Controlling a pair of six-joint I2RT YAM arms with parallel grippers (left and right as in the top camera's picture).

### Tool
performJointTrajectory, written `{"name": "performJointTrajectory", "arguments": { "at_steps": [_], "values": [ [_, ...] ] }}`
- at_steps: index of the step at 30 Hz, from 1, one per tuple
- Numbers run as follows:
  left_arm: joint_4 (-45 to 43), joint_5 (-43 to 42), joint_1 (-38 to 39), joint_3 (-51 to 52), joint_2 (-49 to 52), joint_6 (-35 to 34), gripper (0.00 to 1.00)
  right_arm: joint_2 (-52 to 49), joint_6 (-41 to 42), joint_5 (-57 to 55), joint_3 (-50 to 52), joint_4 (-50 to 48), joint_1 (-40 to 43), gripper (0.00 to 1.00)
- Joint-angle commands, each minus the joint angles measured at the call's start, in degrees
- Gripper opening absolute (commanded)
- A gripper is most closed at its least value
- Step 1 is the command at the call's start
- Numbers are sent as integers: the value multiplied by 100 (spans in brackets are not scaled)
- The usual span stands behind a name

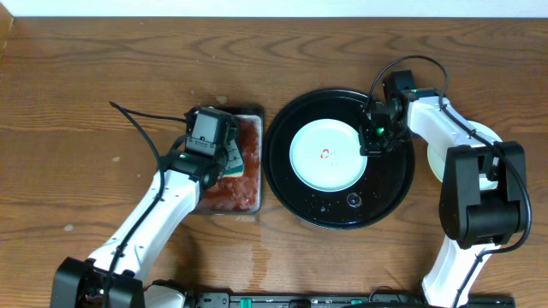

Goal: Clean dirty plates on tray and stack at the side
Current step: 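Lift the sponge up out of the water with left gripper, then hold the sponge raised above the water tray with left gripper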

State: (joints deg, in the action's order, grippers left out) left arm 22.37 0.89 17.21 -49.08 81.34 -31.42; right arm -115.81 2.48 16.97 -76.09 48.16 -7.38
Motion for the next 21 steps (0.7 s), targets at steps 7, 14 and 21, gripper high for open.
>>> {"name": "performJointTrajectory", "arguments": {
  "at_steps": [7,14,21],
  "values": [
    [-205,-1176,-560,9,-446,354,7,35,-92,-219,94,50,-22,1],
    [-243,-2334,-1180,11,-695,428,7,35,-111,-219,94,55,-22,1],
    [-280,-3259,-1624,11,-743,787,7,35,-131,-219,94,66,-22,1]
  ]
}}
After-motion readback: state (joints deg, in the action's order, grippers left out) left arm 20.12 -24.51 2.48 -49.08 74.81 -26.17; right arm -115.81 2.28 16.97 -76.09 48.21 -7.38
